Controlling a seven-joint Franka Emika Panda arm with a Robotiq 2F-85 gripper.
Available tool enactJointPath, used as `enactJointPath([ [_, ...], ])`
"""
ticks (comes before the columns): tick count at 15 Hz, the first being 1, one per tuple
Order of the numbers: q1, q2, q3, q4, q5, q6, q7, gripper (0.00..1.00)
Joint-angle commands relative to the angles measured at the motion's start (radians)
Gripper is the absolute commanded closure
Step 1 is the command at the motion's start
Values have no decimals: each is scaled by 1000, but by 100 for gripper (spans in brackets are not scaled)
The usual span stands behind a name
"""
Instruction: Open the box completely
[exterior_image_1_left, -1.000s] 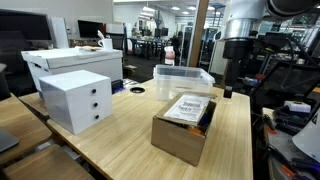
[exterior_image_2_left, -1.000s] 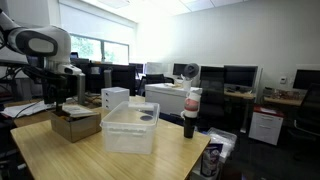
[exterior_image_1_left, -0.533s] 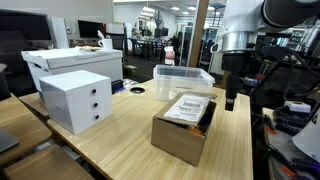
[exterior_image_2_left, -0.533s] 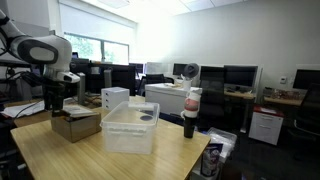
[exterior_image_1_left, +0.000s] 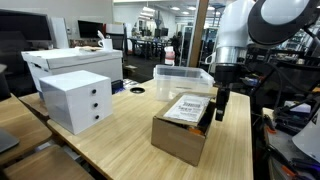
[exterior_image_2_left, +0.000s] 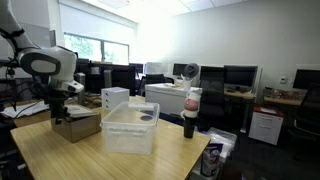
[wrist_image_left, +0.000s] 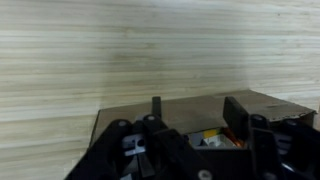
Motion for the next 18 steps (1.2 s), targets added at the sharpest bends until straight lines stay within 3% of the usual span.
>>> enactJointPath([
  [1, -2, 35, 3, 1, 75, 52, -80, 65],
  [6, -2, -32, 13, -29, 77, 85, -71, 95],
  [10, 14, -37, 10, -12, 119, 115, -105, 100],
  [18, 38, -86, 7, -2, 161, 158, -131, 97],
])
